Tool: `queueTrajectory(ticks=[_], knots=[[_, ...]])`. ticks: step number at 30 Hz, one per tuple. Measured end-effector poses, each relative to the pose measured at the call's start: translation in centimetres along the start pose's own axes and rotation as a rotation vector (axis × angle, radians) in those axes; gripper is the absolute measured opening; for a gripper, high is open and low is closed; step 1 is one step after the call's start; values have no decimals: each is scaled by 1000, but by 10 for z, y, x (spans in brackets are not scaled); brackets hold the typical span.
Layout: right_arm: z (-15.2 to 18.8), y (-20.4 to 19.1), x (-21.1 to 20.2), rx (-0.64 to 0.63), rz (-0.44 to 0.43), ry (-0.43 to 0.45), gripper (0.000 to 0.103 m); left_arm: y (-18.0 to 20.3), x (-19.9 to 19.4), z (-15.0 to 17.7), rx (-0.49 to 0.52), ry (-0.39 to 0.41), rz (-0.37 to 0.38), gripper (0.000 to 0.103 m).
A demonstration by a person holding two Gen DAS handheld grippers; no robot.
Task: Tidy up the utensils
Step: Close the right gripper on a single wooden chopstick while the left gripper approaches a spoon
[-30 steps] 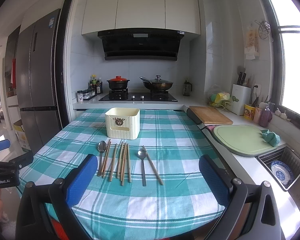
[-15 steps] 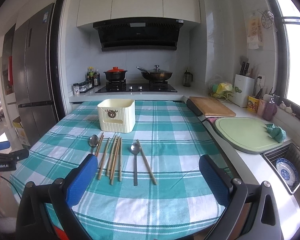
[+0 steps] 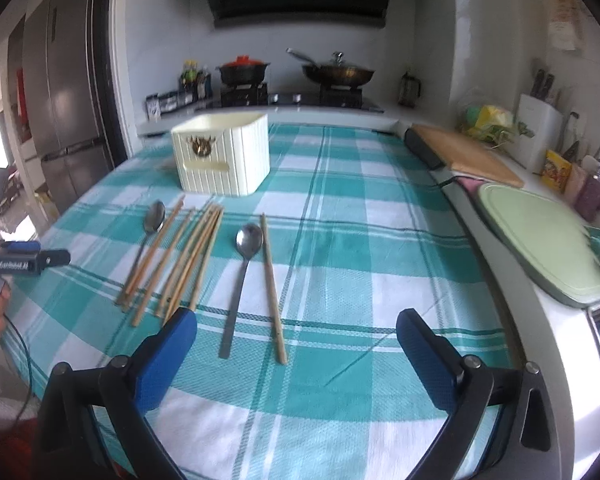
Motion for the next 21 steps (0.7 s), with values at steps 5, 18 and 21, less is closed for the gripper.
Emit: queueTrajectory(ticks=[5,18,21], knots=[[2,-15,44,-69,-41,-76,83,1,38,-22,-21,-20,-15,103],[-13,-38,115,-186,-106,-184,58,-5,104,-46,-44,-81,-81,103],[-14,-46,129,-232,-124,-205,49,-3,107,-47,-21,-75,-88,103]])
Point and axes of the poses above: each gripper's, at about its wrist camera, not at the fingertips, and x roughly the way its jaws point, y to its right, z to its underside, the point moved 7 cm from there along x, roughly the way its jaws point, and after that the axes turned 13 degrees about z, right-handed, at the moved point
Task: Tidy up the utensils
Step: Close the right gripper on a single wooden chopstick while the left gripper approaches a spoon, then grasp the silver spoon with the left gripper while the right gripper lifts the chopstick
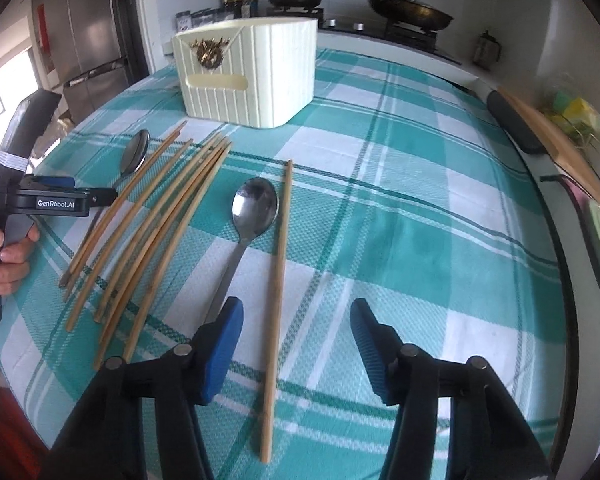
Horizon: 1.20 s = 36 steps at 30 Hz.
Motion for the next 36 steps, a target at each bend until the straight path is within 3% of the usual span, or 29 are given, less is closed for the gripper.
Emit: queueTrajectory(ticks=[4,8,10,13,16,17,22,28,29,31,32,35,36], knots=[[-2,-7,23,-51,-13,-53,27,-4,-1,0,42,-19,6,103],[-2,2,24,-49,36,-71,15,-22,-6,1,95,-34,-16,103],[2,11,25,-35,64,-97,15,-31,-8,1,125,-43,-24,103],[9,23,21,-22,85,-136,15,-37,-7,4,140,-82,25,103],[14,26,19,-22,62,-172,28,-37,-6,8,144,-138,71,103],[15,26,19,-31,52,-185,34,-36,-6,9,150,-149,75,103],[9,16,24,-117,6,-216,35,-19,-4,1,244,-140,42,101],[-24,6,45,-134,-51,-220,35,-7,11,-24,175,-154,137,76],[-33,3,50,-137,-55,-211,33,-5,12,-27,173,-151,143,68],[-50,-7,60,-150,-63,-189,22,1,14,-35,186,-141,151,50],[-56,-8,64,-151,-51,-181,8,6,15,-39,201,-132,163,38],[-70,-9,72,-95,-53,-181,7,7,16,-44,201,-126,173,35],[-74,-7,70,-72,-55,-172,7,5,12,-45,197,-107,169,6]])
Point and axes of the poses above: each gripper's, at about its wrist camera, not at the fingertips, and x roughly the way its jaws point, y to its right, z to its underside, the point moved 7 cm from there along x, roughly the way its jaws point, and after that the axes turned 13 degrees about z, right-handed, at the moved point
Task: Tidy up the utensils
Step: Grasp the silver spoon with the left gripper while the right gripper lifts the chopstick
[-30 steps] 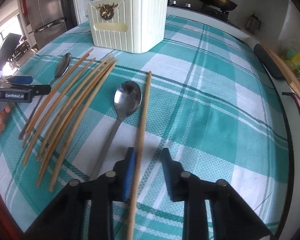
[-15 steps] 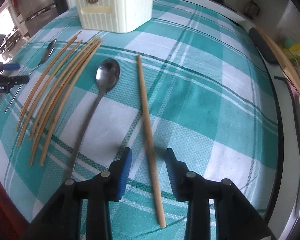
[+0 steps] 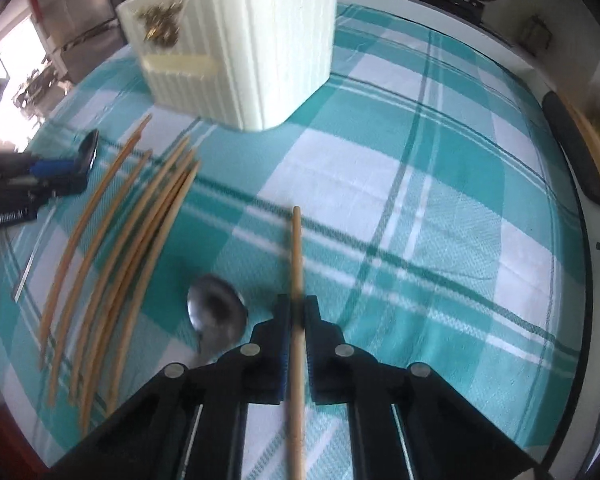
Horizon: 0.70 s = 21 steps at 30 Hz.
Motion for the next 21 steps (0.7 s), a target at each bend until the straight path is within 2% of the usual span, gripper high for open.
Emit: queueTrajectory(ticks=[3,6,9,11,13,14,15,21], knots=[[-7,10,-26,71,-21,70,7,-1,-23,-1,-11,60,57,2],[-6,22,-67,112,-28,157,7,4,-49,-1,21,133,70,1],[0,35,-99,144,-23,213,7,3,-54,5,23,127,99,3],[5,43,-111,164,-20,227,7,-3,-47,8,12,114,83,6],[11,47,-117,172,-14,232,7,0,-41,12,2,104,90,31],[15,48,-118,174,-11,234,7,1,-38,11,1,109,91,54],[18,47,-119,178,-13,233,7,4,-35,11,6,115,82,68],[30,40,-127,188,-38,251,7,3,9,0,28,35,0,73]])
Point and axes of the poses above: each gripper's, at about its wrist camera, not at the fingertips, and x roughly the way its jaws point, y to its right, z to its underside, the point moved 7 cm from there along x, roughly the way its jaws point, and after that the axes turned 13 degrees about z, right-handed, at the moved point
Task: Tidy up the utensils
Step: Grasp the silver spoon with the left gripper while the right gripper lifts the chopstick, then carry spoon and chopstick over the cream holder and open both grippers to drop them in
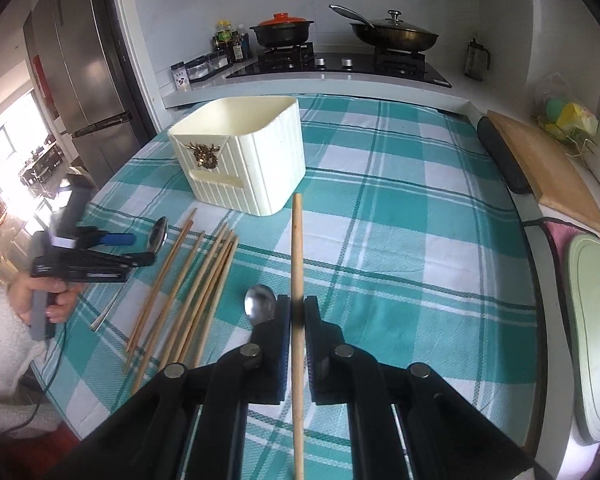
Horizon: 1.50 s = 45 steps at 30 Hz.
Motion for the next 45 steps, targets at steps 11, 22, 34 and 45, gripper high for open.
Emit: queueTrajectory(ticks=[11,22,34,45], knots=[[-22,-2,-40,50,-43,126,7,14,-38,-13,34,127,82,41],[-67,-2,-89,80,-42,274,7,33,-174,-21,88,348,174,41],[-192,-17,-95,109,-55,433,7,33,-281,-157,101,572,185,41],[-239,-62,6,53,-24,399,7,7,-172,-234,-70,498,136,41]])
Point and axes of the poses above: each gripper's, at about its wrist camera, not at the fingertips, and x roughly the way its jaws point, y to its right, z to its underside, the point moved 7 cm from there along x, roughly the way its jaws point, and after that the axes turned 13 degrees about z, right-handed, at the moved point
